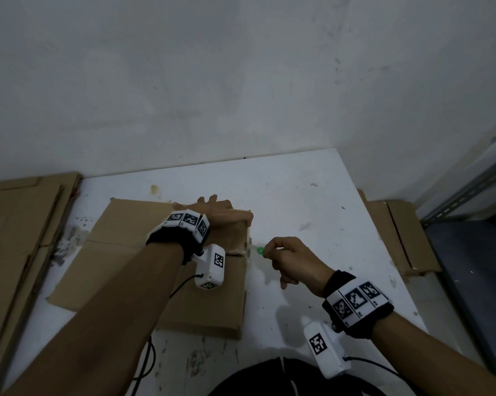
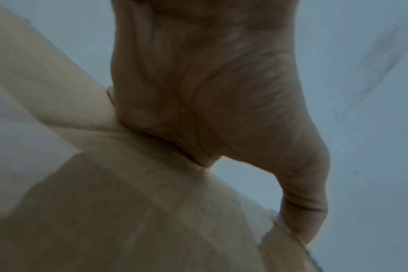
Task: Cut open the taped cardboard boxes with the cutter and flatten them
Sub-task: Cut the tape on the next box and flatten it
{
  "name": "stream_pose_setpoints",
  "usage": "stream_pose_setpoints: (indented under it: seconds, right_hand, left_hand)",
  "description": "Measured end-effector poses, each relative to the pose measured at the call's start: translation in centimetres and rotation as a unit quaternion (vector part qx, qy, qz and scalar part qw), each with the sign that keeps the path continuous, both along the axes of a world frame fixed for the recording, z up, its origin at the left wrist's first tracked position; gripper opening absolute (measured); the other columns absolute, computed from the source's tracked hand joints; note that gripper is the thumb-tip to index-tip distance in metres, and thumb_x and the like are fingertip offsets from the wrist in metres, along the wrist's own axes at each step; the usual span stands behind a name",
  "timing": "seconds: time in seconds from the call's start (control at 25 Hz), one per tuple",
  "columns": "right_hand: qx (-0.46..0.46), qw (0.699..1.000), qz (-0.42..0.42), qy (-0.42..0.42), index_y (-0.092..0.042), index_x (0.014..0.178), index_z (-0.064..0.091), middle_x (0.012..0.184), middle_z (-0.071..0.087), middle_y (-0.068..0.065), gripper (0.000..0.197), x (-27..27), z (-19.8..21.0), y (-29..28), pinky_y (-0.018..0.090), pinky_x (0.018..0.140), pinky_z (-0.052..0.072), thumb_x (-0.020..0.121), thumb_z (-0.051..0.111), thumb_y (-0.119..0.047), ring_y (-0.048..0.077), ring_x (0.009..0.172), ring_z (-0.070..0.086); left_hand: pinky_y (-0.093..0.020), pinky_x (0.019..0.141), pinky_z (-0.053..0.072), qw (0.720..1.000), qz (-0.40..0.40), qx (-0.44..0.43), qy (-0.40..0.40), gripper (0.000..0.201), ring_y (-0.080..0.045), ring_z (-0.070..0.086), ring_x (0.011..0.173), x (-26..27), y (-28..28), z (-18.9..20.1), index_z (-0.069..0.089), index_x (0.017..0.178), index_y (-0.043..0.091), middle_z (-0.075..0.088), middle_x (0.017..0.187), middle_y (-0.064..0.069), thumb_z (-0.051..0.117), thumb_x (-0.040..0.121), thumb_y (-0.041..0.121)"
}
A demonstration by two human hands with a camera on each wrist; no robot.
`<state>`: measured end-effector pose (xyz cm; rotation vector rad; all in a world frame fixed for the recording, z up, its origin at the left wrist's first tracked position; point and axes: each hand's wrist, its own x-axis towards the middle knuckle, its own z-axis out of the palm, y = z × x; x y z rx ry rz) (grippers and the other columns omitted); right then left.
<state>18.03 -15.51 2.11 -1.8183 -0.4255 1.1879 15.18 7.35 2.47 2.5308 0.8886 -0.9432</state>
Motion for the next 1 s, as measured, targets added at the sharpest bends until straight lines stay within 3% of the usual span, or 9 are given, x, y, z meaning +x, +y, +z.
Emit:
stream_pose_setpoints:
  seconds: [0.2,0.36,0.48,0.56,0.64,0.72,0.84,0.92,1.0]
  right_hand:
    - [-0.021,0.998,0.014,0.066,-0.002,0.077,0.056,0.047,0.035,0.001,0.019,-0.9,0.1,0.3,0.030,0.049,0.048,0.093,0.045,-0.004,0.019,0.036,0.023]
    - [-0.069,0.996,-0.043,0.027,-0.011,0.070,0.040,0.045,0.027,0.001,0.021,-0.5,0.2,-0.5,0.033,0.055,0.050,0.090,0.042,-0.017,0.017,0.035,0.023]
    - [-0.068,0.992,-0.097,0.044,-0.011,0.075,0.041,0.049,0.036,0.001,0.026,0.0,0.2,-0.7,0.036,0.055,0.052,0.095,0.035,-0.028,0.018,0.038,0.032]
    - [-0.038,0.990,-0.113,0.077,-0.010,0.081,0.045,0.063,0.053,0.010,0.036,-0.2,0.8,-0.2,0.040,0.057,0.056,0.100,0.033,-0.037,0.024,0.047,0.045]
    - [-0.011,0.991,-0.110,0.071,-0.011,0.090,0.052,0.087,0.064,0.015,0.041,-0.6,1.6,0.7,0.038,0.057,0.057,0.102,0.036,-0.047,0.027,0.064,0.059]
    - [0.010,0.994,-0.099,0.049,-0.006,0.101,0.060,0.099,0.064,0.013,0.040,-1.2,2.2,2.1,0.033,0.059,0.058,0.100,0.048,-0.044,0.025,0.079,0.062]
    - [0.033,0.995,-0.086,0.049,-0.008,0.094,0.059,0.092,0.052,0.012,0.022,-2.0,3.1,4.2,0.027,0.065,0.054,0.094,0.059,-0.030,0.021,0.080,0.056]
    - [0.030,0.991,-0.108,0.073,-0.012,0.086,0.054,0.087,0.048,0.010,0.016,-2.5,3.8,5.2,0.028,0.068,0.052,0.091,0.061,-0.026,0.021,0.078,0.052]
    - [0.024,0.988,-0.126,0.086,-0.014,0.077,0.049,0.083,0.045,0.008,0.021,-3.1,4.4,5.8,0.030,0.069,0.050,0.089,0.064,-0.022,0.022,0.076,0.048]
  left_hand:
    - [-0.068,0.112,0.015,1.000,-0.009,-0.018,-0.004,0.106,-0.034,0.020,0.147,0.1,0.8,-0.9,0.041,0.139,0.045,0.020,0.163,0.002,0.039,0.047,0.098]
    - [-0.073,0.111,0.004,0.999,0.011,-0.020,-0.032,0.092,-0.031,0.018,0.148,0.3,0.4,-1.1,0.048,0.130,0.051,0.024,0.159,0.007,0.040,0.050,0.096]
    - [-0.067,0.114,0.008,0.988,0.037,-0.094,-0.116,0.070,-0.023,0.023,0.147,-0.6,1.8,-2.4,0.056,0.105,0.066,0.042,0.146,0.017,0.040,0.048,0.104]
    - [-0.064,0.116,0.010,0.979,0.052,-0.122,-0.157,0.055,-0.020,0.024,0.146,-2.1,2.2,-1.9,0.053,0.096,0.071,0.043,0.145,0.013,0.049,0.048,0.097]
    - [-0.065,0.118,0.003,0.979,0.038,-0.106,-0.172,0.069,-0.025,0.015,0.150,-3.8,1.8,-0.3,0.050,0.107,0.067,0.034,0.154,0.006,0.054,0.042,0.092]
    - [-0.060,0.120,-0.005,0.982,-0.012,-0.072,-0.172,0.104,-0.025,-0.003,0.153,-5.7,1.3,0.8,0.037,0.134,0.060,0.013,0.165,0.001,0.054,0.036,0.091]
    - [-0.062,0.119,-0.007,0.984,-0.074,-0.049,-0.154,0.142,-0.024,-0.018,0.152,-9.0,1.8,1.2,0.008,0.151,0.055,-0.007,0.167,0.004,0.062,0.026,0.096]
    - [-0.067,0.115,-0.011,0.986,-0.102,-0.026,-0.131,0.146,-0.023,-0.024,0.150,-11.3,2.5,0.5,-0.009,0.149,0.057,-0.019,0.165,0.007,0.062,0.029,0.099]
    - [-0.069,0.114,-0.011,0.985,-0.108,0.006,-0.138,0.144,-0.022,-0.026,0.149,-13.2,2.7,-0.4,-0.017,0.146,0.059,-0.025,0.163,0.010,0.060,0.032,0.100]
